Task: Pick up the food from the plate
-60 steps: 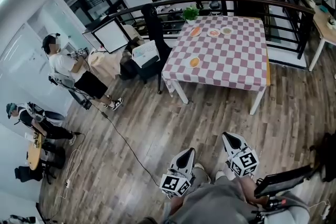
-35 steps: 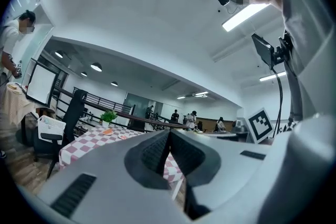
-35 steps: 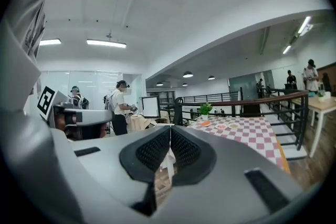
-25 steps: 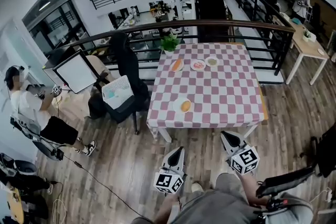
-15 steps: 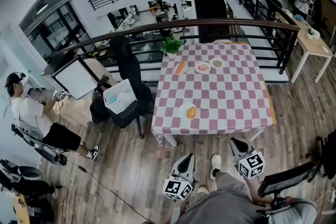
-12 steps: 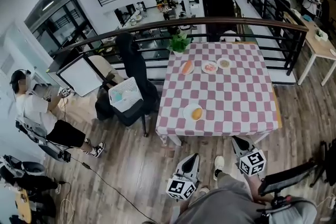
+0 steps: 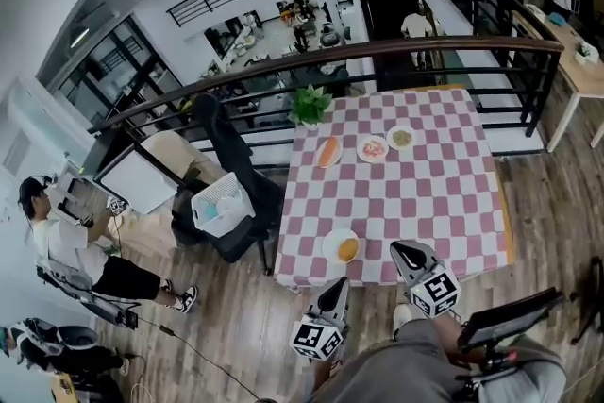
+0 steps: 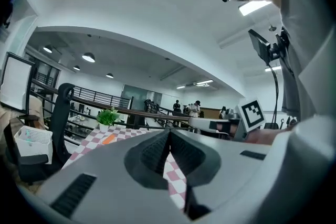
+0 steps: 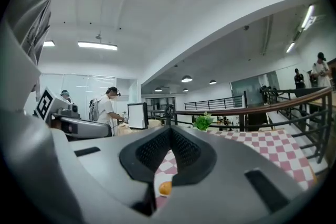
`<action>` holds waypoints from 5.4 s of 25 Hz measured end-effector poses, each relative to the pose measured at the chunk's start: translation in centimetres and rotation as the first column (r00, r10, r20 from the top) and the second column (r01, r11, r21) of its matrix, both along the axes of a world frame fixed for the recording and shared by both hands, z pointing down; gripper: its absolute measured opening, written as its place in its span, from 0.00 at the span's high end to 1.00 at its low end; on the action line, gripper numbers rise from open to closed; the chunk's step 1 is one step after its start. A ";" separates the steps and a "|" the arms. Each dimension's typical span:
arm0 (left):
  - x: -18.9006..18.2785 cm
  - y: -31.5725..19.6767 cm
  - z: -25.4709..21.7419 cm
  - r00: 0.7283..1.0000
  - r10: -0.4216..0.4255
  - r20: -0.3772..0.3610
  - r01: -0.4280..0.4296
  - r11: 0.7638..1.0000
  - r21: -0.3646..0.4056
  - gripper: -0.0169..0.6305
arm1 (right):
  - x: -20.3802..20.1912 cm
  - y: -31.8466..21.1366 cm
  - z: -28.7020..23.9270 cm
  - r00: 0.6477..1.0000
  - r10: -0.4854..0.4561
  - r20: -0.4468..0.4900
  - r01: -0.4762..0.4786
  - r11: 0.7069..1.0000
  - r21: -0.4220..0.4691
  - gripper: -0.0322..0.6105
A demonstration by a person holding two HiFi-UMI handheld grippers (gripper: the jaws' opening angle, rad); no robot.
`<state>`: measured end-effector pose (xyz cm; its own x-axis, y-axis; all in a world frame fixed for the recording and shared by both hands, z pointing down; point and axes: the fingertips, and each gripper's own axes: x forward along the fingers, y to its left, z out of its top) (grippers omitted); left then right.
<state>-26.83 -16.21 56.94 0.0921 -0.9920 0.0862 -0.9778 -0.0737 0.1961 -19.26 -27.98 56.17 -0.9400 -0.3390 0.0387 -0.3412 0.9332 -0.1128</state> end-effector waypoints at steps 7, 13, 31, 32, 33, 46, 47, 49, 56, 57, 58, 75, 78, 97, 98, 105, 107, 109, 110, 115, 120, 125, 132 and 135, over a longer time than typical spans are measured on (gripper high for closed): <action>-3.9 -8.8 -3.6 0.996 -0.060 -0.062 0.064 0.995 0.072 0.96 | -1.6 -6.0 -0.9 1.000 -0.017 0.016 0.017 1.000 -0.014 0.93; -3.0 -12.9 -5.0 0.995 0.069 -0.067 -0.061 0.991 0.119 0.96 | -1.7 -9.3 -4.3 0.999 0.040 0.023 -0.041 0.997 0.058 0.93; -8.9 -15.2 -1.3 0.990 0.040 0.132 -0.039 0.999 -0.015 0.16 | 6.3 -11.5 -1.6 0.935 0.352 -0.039 -0.351 0.936 0.015 0.93; -9.5 -15.1 -0.1 0.989 0.050 0.141 -0.043 0.997 -0.057 0.16 | 6.2 -11.1 -1.5 0.936 0.349 -0.043 -0.349 0.937 0.015 0.93; -9.9 -15.0 1.3 0.987 0.068 0.145 -0.053 0.993 -0.109 0.16 | 6.3 -10.9 -1.5 0.936 0.350 -0.048 -0.350 0.937 0.014 0.93; -12.0 -13.9 16.9 0.970 0.240 0.040 -0.177 0.811 -0.557 0.24 | 7.8 -9.7 -0.4 0.906 0.413 -0.092 -0.415 0.910 -0.004 0.93; -12.0 -14.0 17.9 0.969 0.244 0.038 -0.181 0.804 -0.567 0.31 | 8.0 -9.7 -0.2 0.903 0.419 -0.097 -0.421 0.907 -0.005 0.93; -11.9 -14.2 20.0 0.964 0.262 0.046 -0.184 0.782 -0.596 0.38 | 8.4 -9.5 -0.1 0.898 0.428 -0.105 -0.431 0.902 -0.004 0.93; -11.2 -13.2 26.5 0.936 0.350 0.029 -0.218 0.644 -0.733 0.53 | 10.4 -8.0 0.6 0.872 0.476 -0.116 -0.481 0.876 -0.027 0.93; -11.2 -13.2 27.3 0.936 0.352 0.028 -0.215 0.630 -0.747 0.53 | 10.8 -7.9 0.9 0.869 0.480 -0.122 -0.487 0.873 -0.032 0.93; -11.3 -13.1 28.1 0.935 0.352 0.028 -0.208 0.614 -0.761 0.53 | 11.2 -7.8 1.0 0.865 0.485 -0.130 -0.493 0.869 -0.035 0.93; -12.0 -13.6 38.0 0.951 0.310 -0.018 -0.130 0.343 -0.930 0.49 | 12.0 -7.8 1.1 0.855 0.495 -0.153 -0.506 0.862 -0.037 0.93; -12.9 -12.2 41.5 0.895 0.442 0.057 -0.054 0.235 -0.971 0.46 | 11.4 -8.0 1.6 0.860 0.485 -0.159 -0.498 0.865 -0.055 0.93; -13.9 -12.4 39.6 0.950 0.134 -0.284 -0.313 0.364 -0.877 0.46 | 6.9 -8.4 3.4 0.896 0.410 -0.170 -0.426 0.902 -0.074 0.93; -14.1 -12.3 39.4 0.949 0.124 -0.290 -0.315 0.376 -0.872 0.46 | 6.8 -8.3 3.6 0.897 0.405 -0.177 -0.423 0.903 -0.078 0.93; -14.2 -14.3 36.9 0.955 0.148 -0.258 -0.297 0.505 -0.810 0.46 | 6.6 -8.4 6.8 0.899 0.334 -0.283 -0.383 0.914 -0.136 0.93; -15.0 -17.0 34.0 0.961 0.181 -0.209 -0.276 0.585 -0.762 0.46 | 6.0 -8.7 6.9 0.898 0.328 -0.294 -0.378 0.916 -0.131 0.93; -14.8 -19.6 30.4 0.961 0.214 -0.177 -0.276 0.666 -0.693 0.46 | 5.9 -9.3 6.7 0.889 0.338 -0.308 -0.386 0.916 -0.111 0.93; -14.4 -20.9 28.5 0.960 0.229 -0.163 -0.279 0.706 -0.651 0.46 | 6.0 -9.8 6.6 0.883 0.345 -0.319 -0.392 0.915 -0.096 0.93; -12.7 -25.7 17.0 0.957 0.287 -0.050 -0.283 0.871 -0.402 0.46 | 5.4 -12.5 4.7 0.889 0.344 -0.302 -0.374 0.926 -0.045 0.92; -10.9 -26.8 6.2 0.955 0.296 0.035 -0.288 0.947 -0.146 0.46 | 2.9 -15.3 1.0 0.917 0.332 -0.222 -0.341 0.940 0.000 0.92; -9.2 -24.4 -2.9 0.959 0.267 0.098 -0.274 0.959 0.076 0.46 | -1.4 -16.6 -3.6 0.948 0.285 -0.141 -0.278 0.958 0.065 0.92; -7.1 -20.5 -9.9 0.955 0.215 0.203 -0.261 0.936 0.238 0.46 | -4.1 -16.6 -6.9 0.969 0.238 -0.064 -0.234 0.970 0.073 0.92; -6.6 -20.0 -10.4 0.954 0.216 0.206 -0.264 0.933 0.245 0.46 | -4.5 -16.3 -6.5 0.974 0.216 -0.067 -0.212 0.975 0.063 0.92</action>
